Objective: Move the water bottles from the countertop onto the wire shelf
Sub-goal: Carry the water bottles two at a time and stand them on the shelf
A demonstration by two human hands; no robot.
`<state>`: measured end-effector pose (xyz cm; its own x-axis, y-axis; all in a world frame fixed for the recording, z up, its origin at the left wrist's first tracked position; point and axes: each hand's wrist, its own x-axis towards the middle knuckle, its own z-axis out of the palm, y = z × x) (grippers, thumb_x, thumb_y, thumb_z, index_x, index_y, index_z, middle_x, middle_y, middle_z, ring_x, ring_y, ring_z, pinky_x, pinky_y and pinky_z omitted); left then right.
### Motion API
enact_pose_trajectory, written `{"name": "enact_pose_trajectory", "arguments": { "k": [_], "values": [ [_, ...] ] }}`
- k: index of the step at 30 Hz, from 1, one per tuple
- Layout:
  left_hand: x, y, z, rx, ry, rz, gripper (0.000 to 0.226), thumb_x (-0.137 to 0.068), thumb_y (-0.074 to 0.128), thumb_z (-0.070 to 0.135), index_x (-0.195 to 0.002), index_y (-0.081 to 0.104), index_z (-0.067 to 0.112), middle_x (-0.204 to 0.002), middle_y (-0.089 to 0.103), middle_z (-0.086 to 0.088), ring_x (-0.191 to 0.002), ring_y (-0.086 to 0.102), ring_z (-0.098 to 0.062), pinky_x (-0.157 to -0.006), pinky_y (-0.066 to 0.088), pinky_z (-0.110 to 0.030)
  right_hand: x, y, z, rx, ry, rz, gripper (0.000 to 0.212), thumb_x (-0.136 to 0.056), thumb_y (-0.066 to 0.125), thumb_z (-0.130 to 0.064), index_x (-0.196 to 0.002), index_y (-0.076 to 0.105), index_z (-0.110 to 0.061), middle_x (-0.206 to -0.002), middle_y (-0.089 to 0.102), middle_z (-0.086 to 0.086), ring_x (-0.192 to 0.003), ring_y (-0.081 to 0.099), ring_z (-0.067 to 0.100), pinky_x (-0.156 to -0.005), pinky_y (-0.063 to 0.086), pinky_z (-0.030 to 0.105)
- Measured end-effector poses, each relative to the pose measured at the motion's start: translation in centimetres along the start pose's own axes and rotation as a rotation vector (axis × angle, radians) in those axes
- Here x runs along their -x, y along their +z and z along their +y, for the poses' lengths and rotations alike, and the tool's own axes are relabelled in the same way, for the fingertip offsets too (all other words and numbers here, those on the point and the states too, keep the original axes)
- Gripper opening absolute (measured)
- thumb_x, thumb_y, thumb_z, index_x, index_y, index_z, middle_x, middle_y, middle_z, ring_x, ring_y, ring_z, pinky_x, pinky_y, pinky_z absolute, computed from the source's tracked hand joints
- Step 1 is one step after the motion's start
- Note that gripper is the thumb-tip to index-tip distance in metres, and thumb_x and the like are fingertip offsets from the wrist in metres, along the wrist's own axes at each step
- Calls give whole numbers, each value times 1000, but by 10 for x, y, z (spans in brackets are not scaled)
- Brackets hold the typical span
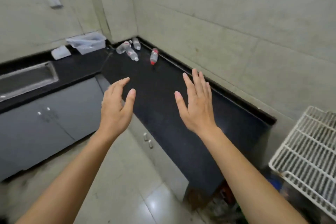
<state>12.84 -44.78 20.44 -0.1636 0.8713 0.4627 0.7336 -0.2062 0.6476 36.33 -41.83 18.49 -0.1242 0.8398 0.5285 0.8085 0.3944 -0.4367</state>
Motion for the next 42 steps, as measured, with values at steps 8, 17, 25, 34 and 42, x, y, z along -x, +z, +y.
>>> {"name": "enact_pose_trajectory", "arguments": {
  "k": [8, 17, 25, 34, 42],
  "values": [
    [-85, -74, -129, -175, -25, -12, 53, -97, 42, 50, -144, 47, 27, -148, 48, -5, -139, 41, -24, -114, 34, -52, -95, 141, -103, -3, -84, -93, 64, -104, 43, -44, -159, 25, -18, -170, 6, 9, -158, -1, 25, -127, 3, 49],
    [-198, -56, -225, -420, 47, -33, 56, -99, 41, 49, -147, 47, 20, -153, 42, -14, -141, 38, -32, -115, 31, -54, -197, 245, -94, 73, -79, -120, 64, -105, 40, -47, -160, 24, -19, -171, 7, 8, -158, -2, 25, -127, 6, 50],
    [-363, 15, -311, -511, -1, -183, 54, -102, 43, 48, -148, 47, 19, -158, 37, -15, -144, 35, -34, -114, 29, -54, -327, 367, -40, 55, 28, -190, 64, -104, 40, -49, -160, 24, -21, -171, 5, 8, -158, -1, 26, -127, 5, 49],
    [-550, 87, -360, -533, 142, -311, 55, -101, 45, 48, -147, 47, 18, -155, 41, -16, -141, 39, -36, -111, 34, -56, -467, 428, 14, 176, 171, -218, 65, -101, 48, -47, -156, 33, -17, -166, 24, 12, -155, 16, 33, -122, 19, 56],
    [-618, 133, -482, -556, 128, -466, 58, -98, 55, 44, -147, 48, 14, -155, 40, -21, -145, 34, -39, -112, 32, -59, -519, 507, 29, 269, 317, -375, 71, -100, 51, -46, -159, 24, -16, -167, 16, 13, -155, 16, 34, -124, 16, 53]
  ]
}}
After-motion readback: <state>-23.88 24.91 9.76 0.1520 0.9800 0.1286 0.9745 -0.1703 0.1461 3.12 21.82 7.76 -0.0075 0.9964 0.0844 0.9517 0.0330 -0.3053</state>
